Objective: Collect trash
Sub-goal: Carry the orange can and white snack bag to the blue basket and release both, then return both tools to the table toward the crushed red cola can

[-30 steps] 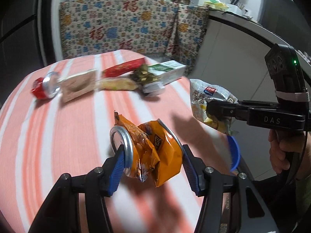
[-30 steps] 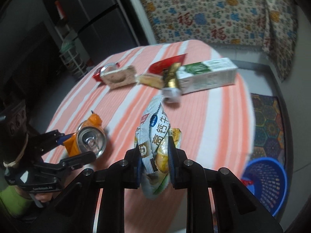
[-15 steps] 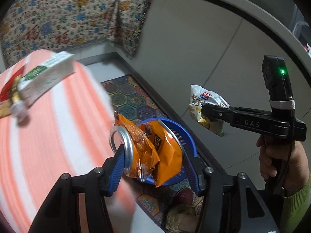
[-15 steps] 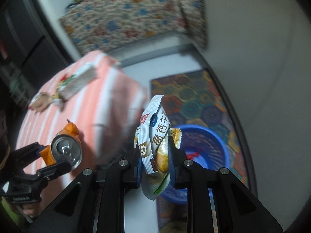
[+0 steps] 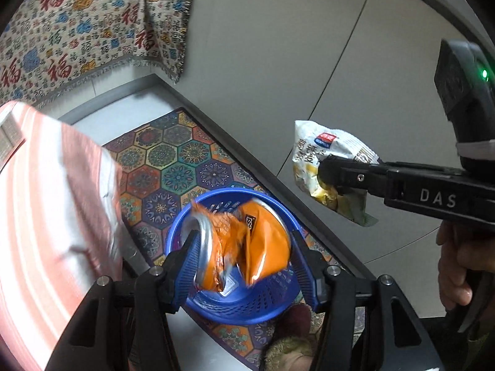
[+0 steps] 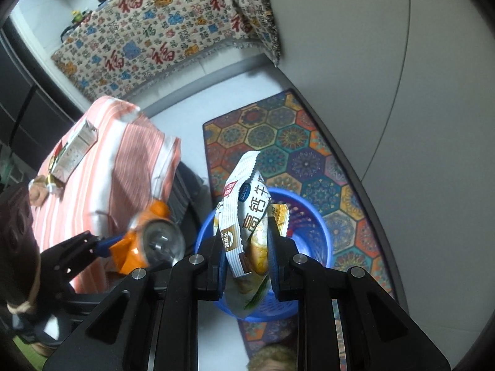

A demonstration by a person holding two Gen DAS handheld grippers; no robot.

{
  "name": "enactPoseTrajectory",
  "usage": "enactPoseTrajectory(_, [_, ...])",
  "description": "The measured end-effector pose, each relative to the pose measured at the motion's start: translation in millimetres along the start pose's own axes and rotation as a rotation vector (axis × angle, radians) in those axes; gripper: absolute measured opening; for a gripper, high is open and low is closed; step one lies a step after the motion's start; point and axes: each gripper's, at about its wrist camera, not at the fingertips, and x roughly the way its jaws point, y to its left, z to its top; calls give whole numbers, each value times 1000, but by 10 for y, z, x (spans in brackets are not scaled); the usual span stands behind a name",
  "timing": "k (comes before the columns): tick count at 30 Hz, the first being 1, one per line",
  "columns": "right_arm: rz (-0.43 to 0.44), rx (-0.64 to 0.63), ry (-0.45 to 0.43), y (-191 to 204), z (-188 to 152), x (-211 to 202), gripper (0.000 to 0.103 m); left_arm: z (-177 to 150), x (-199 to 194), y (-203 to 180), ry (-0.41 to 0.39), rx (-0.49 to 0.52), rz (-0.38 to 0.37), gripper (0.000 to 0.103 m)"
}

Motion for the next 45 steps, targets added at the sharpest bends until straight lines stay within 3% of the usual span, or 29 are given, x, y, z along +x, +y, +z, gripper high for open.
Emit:
enactPoseTrajectory(2, [0,9,-5,-13,6,7,25,33,99,-14,-1,20,-1,62])
enactPoseTrajectory(4, [-5,25,-18,-31,7,-2,35,23,175,-31,0,38,4,70])
enactPoseTrajectory(7, [0,37,-45,-43,23,-59,51,38,252,-11,0,37,27,71])
enactPoseTrajectory(9, [2,38,-64,-35,38,-97,54,45,213,32,-10,18,32,71])
enactPoseTrajectory(15, [-27,18,-126,55,90,-198,67,-41,-223,144,-76,1,83,71])
enactPoseTrajectory(19, [-59,-29,-157,239,105,-229,84,-228,-667,234,-129,1,120,71])
enactPoseTrajectory(25, [-40,-124,-170,681,67,-178,87,-717,-1190,629,-144,-22,242,72])
enactPoseTrajectory(35, [151,-442,-111,2164,-443,114,88,-1485,-1862,1776,-123,-269,411,72])
enactPoseTrajectory(39, [195,-603,-73,2695,-719,293,88,-1672,-2077,2134,-128,-326,462,72])
enactPoseTrajectory(45, [211,-698,-35,3135,-912,548,88,-1771,-2225,2477,-129,-348,500,73])
